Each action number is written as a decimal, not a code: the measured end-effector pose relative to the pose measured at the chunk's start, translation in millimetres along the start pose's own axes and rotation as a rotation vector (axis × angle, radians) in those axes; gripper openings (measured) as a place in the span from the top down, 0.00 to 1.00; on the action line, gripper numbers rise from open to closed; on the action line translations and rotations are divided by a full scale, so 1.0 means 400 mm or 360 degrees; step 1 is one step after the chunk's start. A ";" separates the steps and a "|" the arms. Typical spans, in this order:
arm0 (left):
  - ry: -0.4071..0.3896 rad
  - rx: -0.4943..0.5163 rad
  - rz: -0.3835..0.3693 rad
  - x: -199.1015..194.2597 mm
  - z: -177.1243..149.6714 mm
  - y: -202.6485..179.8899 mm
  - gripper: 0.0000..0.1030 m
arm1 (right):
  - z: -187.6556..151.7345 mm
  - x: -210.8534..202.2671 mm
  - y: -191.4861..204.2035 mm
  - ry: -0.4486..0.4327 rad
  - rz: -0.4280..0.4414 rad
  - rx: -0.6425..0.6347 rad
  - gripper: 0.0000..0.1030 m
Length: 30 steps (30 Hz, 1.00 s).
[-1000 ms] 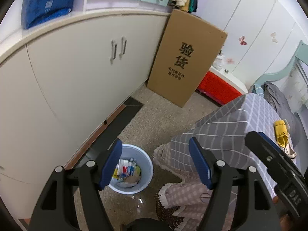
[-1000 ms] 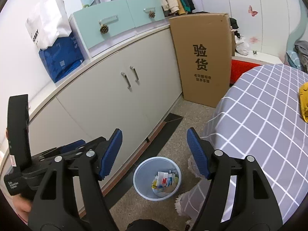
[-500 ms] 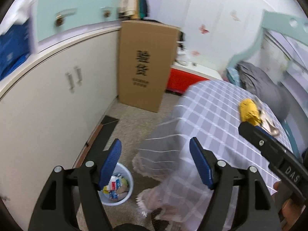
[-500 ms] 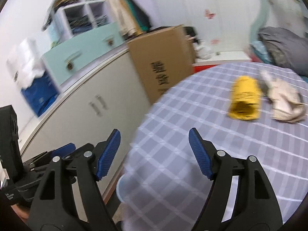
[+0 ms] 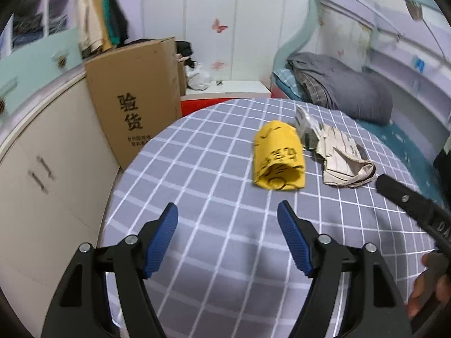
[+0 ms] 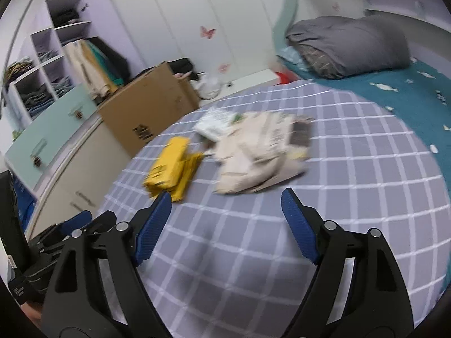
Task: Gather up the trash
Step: 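Return both grippers to the table above the remaining trash, then grasp the yellow bag with the left gripper while the right grasps the white medicine box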
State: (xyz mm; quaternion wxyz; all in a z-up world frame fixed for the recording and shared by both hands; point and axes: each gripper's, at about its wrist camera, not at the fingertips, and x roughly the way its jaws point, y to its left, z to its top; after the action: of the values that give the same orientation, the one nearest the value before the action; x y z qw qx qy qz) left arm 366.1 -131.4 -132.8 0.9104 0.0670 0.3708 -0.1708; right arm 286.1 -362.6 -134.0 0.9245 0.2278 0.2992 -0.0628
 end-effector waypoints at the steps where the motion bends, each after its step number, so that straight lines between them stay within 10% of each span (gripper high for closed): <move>1: 0.0000 0.0021 -0.0003 0.012 0.006 -0.013 0.31 | 0.007 0.002 -0.011 0.0000 -0.0019 -0.0009 0.23; 13: 0.0065 0.0232 -0.0012 0.163 0.067 -0.094 0.45 | 0.086 0.080 -0.006 0.0086 -0.0155 -0.0319 0.23; 19: 0.0083 0.0233 -0.0077 0.204 0.096 -0.090 0.95 | 0.118 0.162 0.055 0.0180 -0.0200 -0.0518 0.23; 30: -0.0067 -0.0023 0.0055 0.149 0.123 0.032 0.98 | 0.133 0.334 0.176 0.0250 -0.0536 -0.0904 0.24</move>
State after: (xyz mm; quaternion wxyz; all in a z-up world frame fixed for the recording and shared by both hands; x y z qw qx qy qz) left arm 442.6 -147.3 -139.4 0.9213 0.0634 0.3516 -0.1537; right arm 440.5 -321.6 -146.7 0.9018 -0.0874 0.4084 -0.1111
